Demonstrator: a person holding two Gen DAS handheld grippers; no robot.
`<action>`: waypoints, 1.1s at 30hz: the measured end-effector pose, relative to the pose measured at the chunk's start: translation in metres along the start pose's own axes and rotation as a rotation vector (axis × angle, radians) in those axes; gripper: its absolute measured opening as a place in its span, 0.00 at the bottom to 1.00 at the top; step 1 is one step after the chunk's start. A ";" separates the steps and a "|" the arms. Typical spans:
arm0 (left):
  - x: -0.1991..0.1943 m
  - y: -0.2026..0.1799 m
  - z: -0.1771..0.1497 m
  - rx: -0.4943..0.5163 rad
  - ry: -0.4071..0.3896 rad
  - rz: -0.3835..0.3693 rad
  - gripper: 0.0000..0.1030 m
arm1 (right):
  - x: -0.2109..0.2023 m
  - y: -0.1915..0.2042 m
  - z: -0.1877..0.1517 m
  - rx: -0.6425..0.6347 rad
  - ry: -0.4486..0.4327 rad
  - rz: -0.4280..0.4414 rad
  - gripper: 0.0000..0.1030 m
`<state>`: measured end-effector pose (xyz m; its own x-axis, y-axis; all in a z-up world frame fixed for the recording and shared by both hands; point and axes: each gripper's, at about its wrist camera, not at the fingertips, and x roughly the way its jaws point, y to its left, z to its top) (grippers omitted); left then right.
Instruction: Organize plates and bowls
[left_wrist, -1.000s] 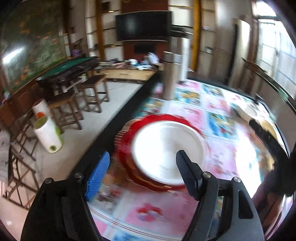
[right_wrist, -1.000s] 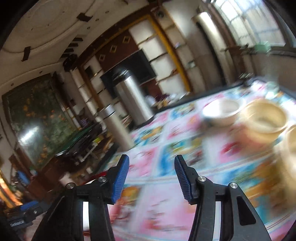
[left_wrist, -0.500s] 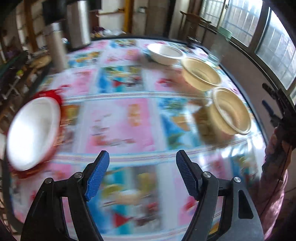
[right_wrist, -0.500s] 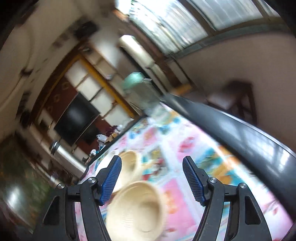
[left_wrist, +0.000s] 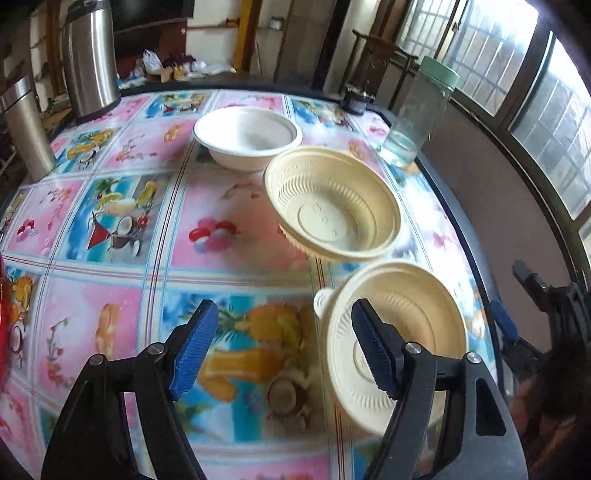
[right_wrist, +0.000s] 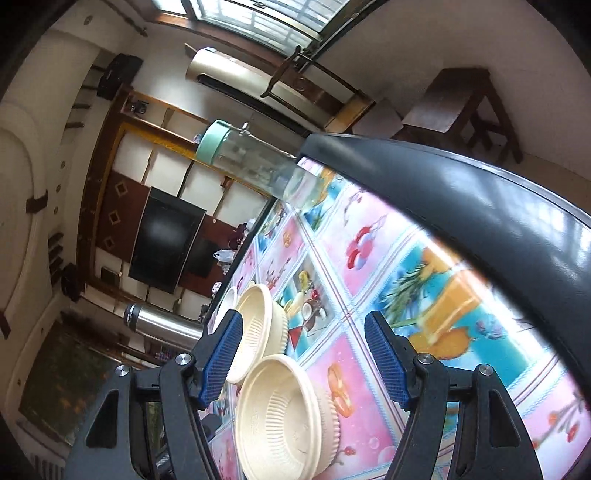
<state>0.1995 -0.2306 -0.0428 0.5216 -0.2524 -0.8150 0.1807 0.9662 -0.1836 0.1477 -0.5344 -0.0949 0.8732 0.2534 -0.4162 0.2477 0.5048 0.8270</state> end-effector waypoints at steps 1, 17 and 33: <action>0.003 0.000 -0.005 0.007 -0.016 0.001 0.72 | 0.000 0.002 -0.002 -0.010 0.000 -0.010 0.70; 0.011 0.003 -0.023 0.083 -0.003 -0.082 0.72 | 0.013 0.047 -0.050 -0.287 0.065 -0.183 0.70; 0.018 -0.007 -0.028 0.137 0.008 -0.066 0.72 | 0.026 0.042 -0.056 -0.278 0.117 -0.246 0.67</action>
<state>0.1843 -0.2407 -0.0713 0.4987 -0.3141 -0.8078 0.3264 0.9315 -0.1607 0.1575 -0.4607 -0.0926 0.7442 0.1816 -0.6428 0.3061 0.7625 0.5699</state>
